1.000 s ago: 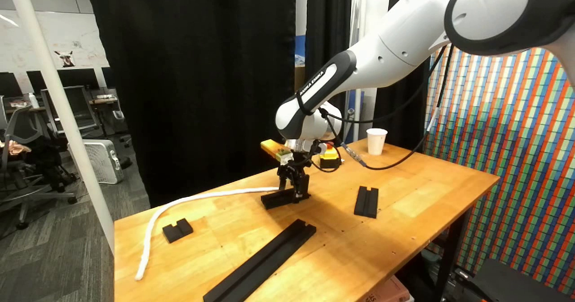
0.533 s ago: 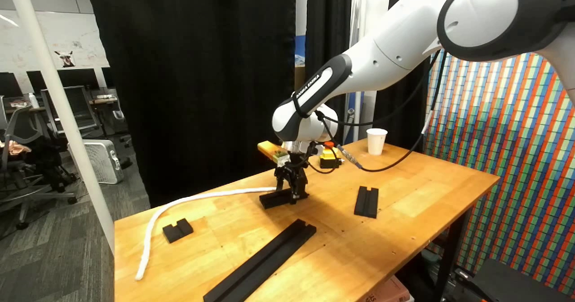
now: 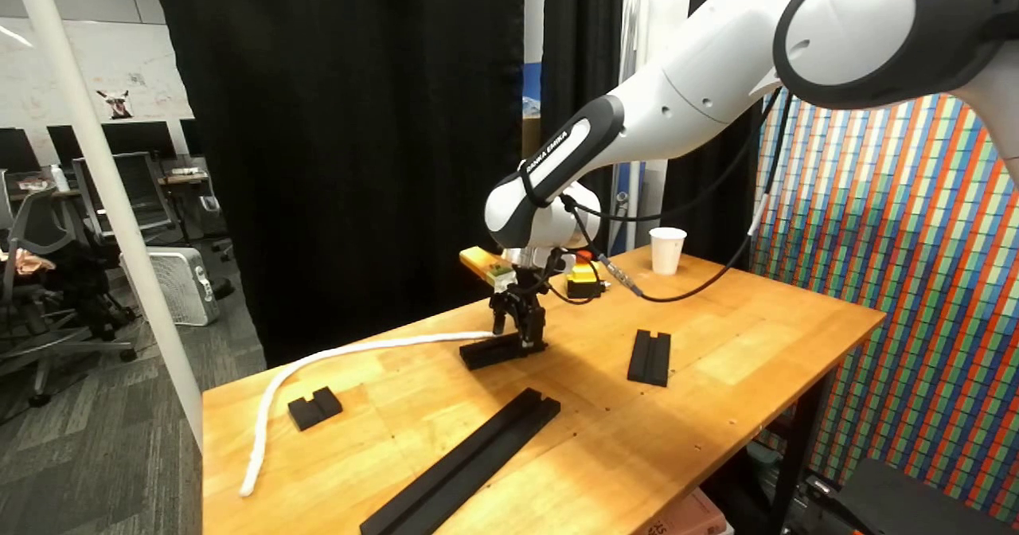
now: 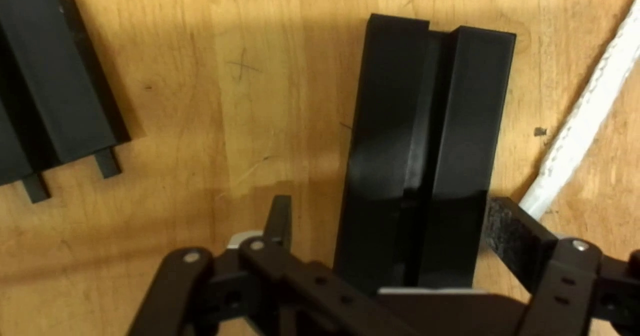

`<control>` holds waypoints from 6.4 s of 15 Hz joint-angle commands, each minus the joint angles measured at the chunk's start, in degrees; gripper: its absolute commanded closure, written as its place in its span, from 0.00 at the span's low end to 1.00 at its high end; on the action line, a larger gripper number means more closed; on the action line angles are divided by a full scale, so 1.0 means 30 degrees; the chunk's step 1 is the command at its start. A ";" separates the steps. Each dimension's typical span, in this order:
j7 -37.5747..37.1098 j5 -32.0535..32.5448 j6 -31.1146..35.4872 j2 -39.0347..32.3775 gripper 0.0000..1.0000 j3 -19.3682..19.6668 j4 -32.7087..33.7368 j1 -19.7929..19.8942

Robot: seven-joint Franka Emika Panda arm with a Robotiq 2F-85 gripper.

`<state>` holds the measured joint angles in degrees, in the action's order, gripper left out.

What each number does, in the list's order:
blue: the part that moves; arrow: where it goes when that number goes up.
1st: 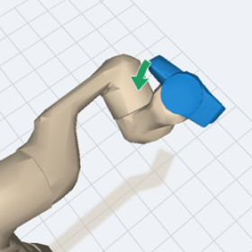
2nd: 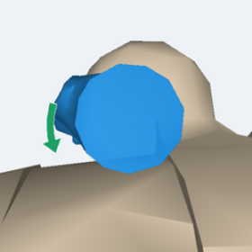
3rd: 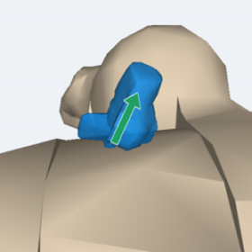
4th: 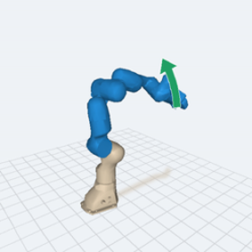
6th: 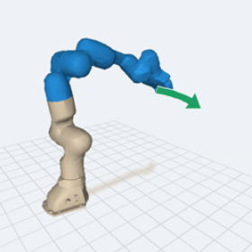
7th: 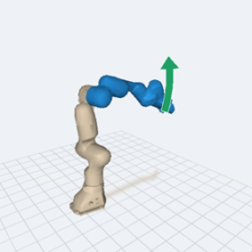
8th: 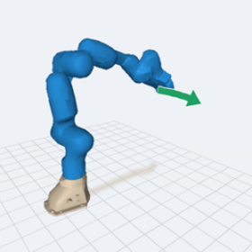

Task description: Connect the four black pieces closest to you together

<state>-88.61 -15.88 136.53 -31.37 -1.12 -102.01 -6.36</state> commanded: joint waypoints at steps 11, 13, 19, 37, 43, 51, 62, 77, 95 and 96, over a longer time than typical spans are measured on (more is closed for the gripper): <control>0.0855 0.0112 -0.0286 -0.0637 0.00 0.0212 0.0832 0.0047; 0.1027 0.0090 -0.0299 -0.0774 0.00 0.0210 0.0909 0.0062; 0.1213 0.0127 -0.0453 -0.1022 0.25 0.0277 0.1052 0.0066; 0.3657 0.0686 -0.0609 0.2226 0.54 0.1141 -0.2992 0.0693; 0.5106 0.0731 -0.0216 0.4351 0.54 0.1545 -0.6231 0.1164; 0.7387 -0.0327 -0.0227 0.6053 0.54 0.1143 -0.8335 0.1566; 0.7170 -0.0780 0.1378 0.5740 0.54 0.0570 -0.8706 0.1184; 0.7017 -0.0801 0.1224 0.5477 0.54 0.0077 -0.8645 0.0938; 0.6758 -0.1145 0.1126 0.4801 0.54 -0.0148 -0.7747 0.0738; 0.6667 -0.1091 0.1146 0.4767 0.54 -0.0114 -0.7701 0.0717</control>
<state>-67.87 -17.74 139.33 -16.42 -1.50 -126.43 -3.74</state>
